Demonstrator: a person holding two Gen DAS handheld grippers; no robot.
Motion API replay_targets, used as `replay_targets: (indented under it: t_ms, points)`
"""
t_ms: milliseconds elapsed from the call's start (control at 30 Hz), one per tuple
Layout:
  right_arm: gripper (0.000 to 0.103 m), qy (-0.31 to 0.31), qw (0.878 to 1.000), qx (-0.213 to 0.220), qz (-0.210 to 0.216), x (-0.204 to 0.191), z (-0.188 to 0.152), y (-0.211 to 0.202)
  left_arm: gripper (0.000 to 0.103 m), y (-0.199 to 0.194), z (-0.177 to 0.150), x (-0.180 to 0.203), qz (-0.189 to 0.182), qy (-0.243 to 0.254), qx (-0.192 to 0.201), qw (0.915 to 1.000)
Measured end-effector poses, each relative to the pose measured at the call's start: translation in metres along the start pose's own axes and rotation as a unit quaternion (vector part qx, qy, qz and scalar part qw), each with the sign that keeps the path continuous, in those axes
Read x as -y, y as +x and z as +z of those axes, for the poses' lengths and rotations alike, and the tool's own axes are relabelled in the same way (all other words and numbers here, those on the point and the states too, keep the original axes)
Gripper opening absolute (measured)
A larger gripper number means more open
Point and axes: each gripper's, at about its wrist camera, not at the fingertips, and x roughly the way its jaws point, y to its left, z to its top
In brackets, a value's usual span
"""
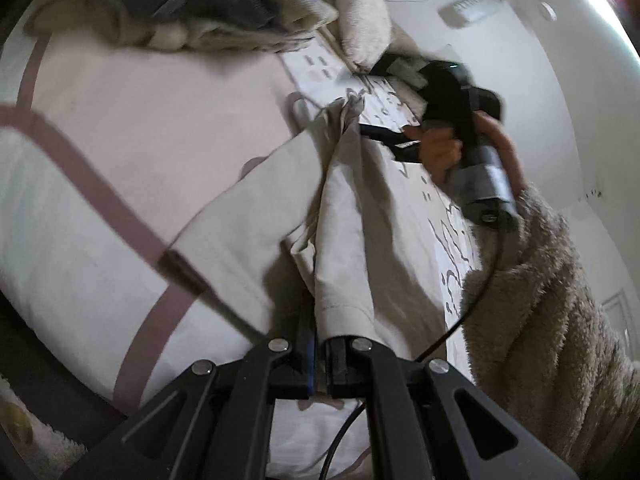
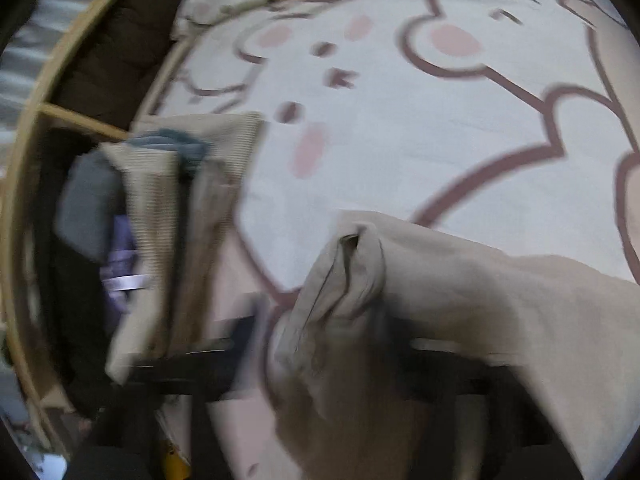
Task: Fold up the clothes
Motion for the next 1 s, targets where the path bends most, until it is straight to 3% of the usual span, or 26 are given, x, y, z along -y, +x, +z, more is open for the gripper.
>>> replay_targets:
  t_ms: [67, 167, 200, 300, 367, 433, 467, 500, 567, 600, 700, 833, 933, 1000]
  points:
    - [0.085, -0.013, 0.998, 0.007, 0.058, -0.012, 0.001, -0.011, 0.004, -0.006, 0.001, -0.005, -0.004, -0.016, 0.009, 0.9998]
    - [0.085, -0.003, 0.982, 0.0, 0.191, -0.024, 0.0, -0.034, 0.004, -0.015, 0.004, -0.014, -0.007, -0.038, 0.023, 0.999]
    - [0.085, -0.007, 0.98, 0.009, 0.199, -0.027, -0.002, -0.047, 0.004, -0.019, 0.005, -0.017, -0.005, -0.045, 0.03, 0.9985]
    - [0.085, -0.041, 0.987, 0.038, 0.153, -0.03, -0.014, -0.078, 0.004, -0.032, 0.006, -0.027, -0.002, -0.067, 0.046, 0.9967]
    - [0.085, -0.055, 0.993, 0.051, 0.092, -0.022, -0.028, -0.092, 0.004, -0.041, 0.006, -0.035, 0.003, -0.079, 0.053, 0.9955]
    - [0.071, -0.066, 0.996, 0.05, 0.037, -0.012, -0.046, -0.091, 0.004, -0.052, 0.006, -0.041, 0.008, -0.089, 0.058, 0.9943]
    - [0.053, -0.073, 0.996, 0.046, 0.012, -0.007, -0.056, -0.087, 0.004, -0.058, 0.006, -0.043, 0.013, -0.092, 0.061, 0.9938]
    - [0.043, -0.081, 0.996, 0.042, -0.012, -0.002, -0.065, -0.083, 0.004, -0.065, 0.007, -0.045, 0.025, -0.092, 0.067, 0.9932]
    - [0.032, -0.101, 0.994, 0.035, -0.037, 0.001, -0.083, -0.067, 0.004, -0.081, 0.009, -0.048, 0.047, -0.086, 0.082, 0.9917]
    - [0.031, -0.111, 0.992, 0.031, -0.049, 0.003, -0.092, -0.058, 0.004, -0.087, 0.012, -0.047, 0.058, -0.077, 0.089, 0.9913]
    - [0.031, -0.142, 0.988, 0.03, -0.057, 0.004, -0.129, -0.043, 0.004, -0.091, 0.034, -0.025, 0.072, -0.015, 0.089, 0.9933]
    - [0.031, -0.129, 0.988, 0.059, -0.056, 0.016, -0.18, -0.053, 0.004, -0.06, 0.069, 0.035, 0.033, 0.087, 0.039, 0.9949]
    - [0.031, -0.103, 0.989, 0.102, -0.032, 0.032, -0.213, -0.078, 0.004, -0.015, 0.087, 0.084, 0.012, 0.155, -0.017, 0.9877]
    - [0.031, -0.091, 0.983, 0.152, -0.052, 0.046, -0.232, -0.099, 0.005, 0.021, 0.097, 0.113, 0.014, 0.193, -0.053, 0.9796]
